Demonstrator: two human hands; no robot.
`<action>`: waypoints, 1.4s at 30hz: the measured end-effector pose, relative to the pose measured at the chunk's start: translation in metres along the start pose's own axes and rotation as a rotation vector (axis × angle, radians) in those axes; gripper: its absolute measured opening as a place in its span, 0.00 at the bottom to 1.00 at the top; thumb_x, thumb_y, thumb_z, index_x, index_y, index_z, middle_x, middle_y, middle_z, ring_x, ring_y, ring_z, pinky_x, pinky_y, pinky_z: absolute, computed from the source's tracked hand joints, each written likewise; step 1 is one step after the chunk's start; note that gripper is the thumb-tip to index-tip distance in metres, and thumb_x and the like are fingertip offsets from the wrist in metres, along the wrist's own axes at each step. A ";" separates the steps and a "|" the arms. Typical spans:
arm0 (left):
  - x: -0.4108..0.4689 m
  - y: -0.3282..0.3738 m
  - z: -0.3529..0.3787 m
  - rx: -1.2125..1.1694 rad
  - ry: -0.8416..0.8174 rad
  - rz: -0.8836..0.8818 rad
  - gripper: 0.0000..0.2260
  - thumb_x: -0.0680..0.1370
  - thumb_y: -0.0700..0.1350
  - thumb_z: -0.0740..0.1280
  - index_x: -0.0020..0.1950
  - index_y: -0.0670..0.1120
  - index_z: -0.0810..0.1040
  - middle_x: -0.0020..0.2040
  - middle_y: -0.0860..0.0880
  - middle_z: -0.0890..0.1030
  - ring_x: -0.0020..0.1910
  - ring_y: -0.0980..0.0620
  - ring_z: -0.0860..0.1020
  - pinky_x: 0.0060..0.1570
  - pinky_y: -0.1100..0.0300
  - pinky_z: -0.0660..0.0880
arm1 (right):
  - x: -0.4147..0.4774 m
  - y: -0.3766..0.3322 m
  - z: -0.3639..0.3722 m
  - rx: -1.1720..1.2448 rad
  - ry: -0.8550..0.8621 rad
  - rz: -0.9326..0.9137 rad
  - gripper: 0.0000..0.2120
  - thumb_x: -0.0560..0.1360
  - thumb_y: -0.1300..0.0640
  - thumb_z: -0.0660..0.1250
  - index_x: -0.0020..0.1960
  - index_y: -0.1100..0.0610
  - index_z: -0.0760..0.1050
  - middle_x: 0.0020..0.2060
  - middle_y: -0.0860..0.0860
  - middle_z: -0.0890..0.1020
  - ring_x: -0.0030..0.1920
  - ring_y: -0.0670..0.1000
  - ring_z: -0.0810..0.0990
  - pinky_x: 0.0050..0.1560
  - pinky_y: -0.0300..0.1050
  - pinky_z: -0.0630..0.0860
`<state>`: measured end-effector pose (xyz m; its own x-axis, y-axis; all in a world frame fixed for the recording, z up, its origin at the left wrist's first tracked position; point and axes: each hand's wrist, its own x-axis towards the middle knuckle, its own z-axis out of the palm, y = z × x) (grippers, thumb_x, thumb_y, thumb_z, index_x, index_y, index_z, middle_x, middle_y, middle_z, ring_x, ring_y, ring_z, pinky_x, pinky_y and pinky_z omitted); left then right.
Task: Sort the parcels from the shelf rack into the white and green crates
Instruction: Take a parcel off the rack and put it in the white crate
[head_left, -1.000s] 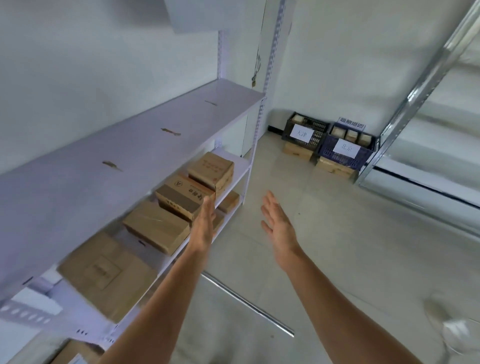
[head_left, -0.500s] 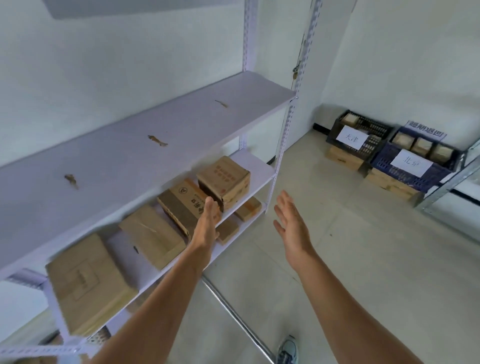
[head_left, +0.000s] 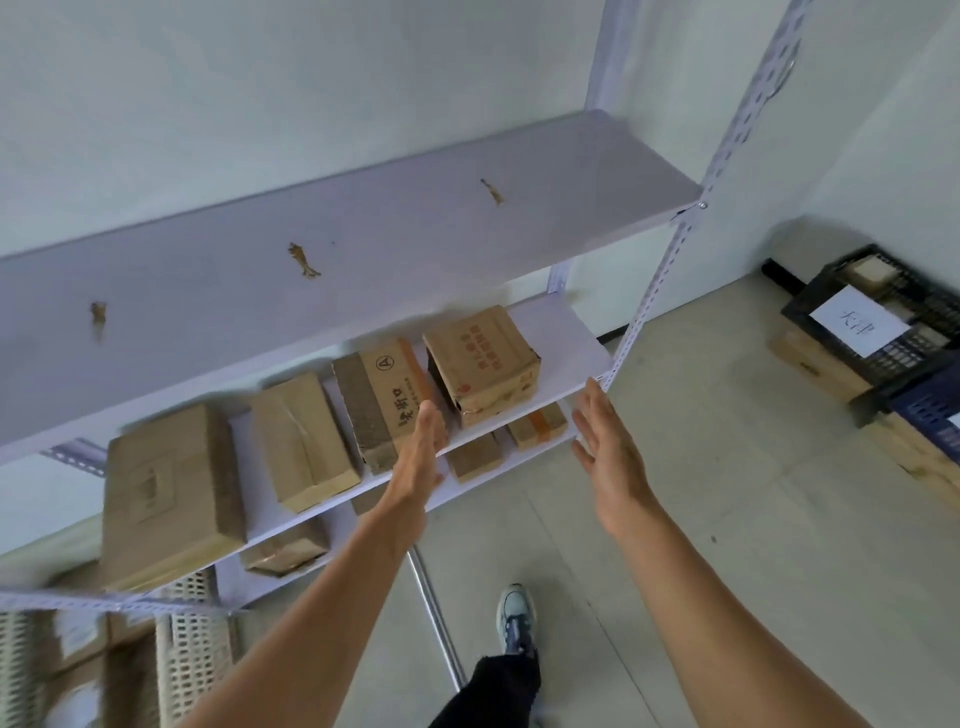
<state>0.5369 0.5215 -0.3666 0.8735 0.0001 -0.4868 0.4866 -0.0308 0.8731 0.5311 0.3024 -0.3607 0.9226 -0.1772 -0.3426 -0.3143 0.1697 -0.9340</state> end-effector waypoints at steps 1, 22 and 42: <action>0.012 -0.002 0.004 0.000 0.017 -0.016 0.36 0.85 0.69 0.45 0.88 0.50 0.56 0.86 0.47 0.63 0.83 0.46 0.65 0.73 0.45 0.63 | 0.015 0.001 -0.005 -0.011 -0.009 0.011 0.29 0.83 0.35 0.56 0.83 0.41 0.61 0.82 0.42 0.66 0.80 0.44 0.65 0.82 0.53 0.62; 0.295 -0.026 0.029 -0.093 0.269 -0.245 0.25 0.87 0.68 0.47 0.52 0.61 0.80 0.50 0.63 0.84 0.58 0.57 0.81 0.64 0.54 0.69 | 0.327 0.037 -0.008 -0.329 -0.192 0.320 0.31 0.86 0.35 0.51 0.85 0.48 0.59 0.84 0.48 0.62 0.82 0.49 0.62 0.84 0.57 0.55; 0.378 -0.064 0.032 -0.352 0.367 -0.295 0.40 0.85 0.71 0.42 0.64 0.47 0.86 0.58 0.43 0.89 0.61 0.41 0.86 0.68 0.36 0.79 | 0.453 0.105 0.029 -0.457 -0.402 0.431 0.35 0.83 0.29 0.46 0.64 0.49 0.83 0.64 0.52 0.85 0.67 0.55 0.82 0.74 0.61 0.73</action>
<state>0.8356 0.4919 -0.6079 0.6175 0.3065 -0.7244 0.6310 0.3568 0.6889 0.9225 0.2679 -0.6109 0.6795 0.1966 -0.7069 -0.6477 -0.2918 -0.7038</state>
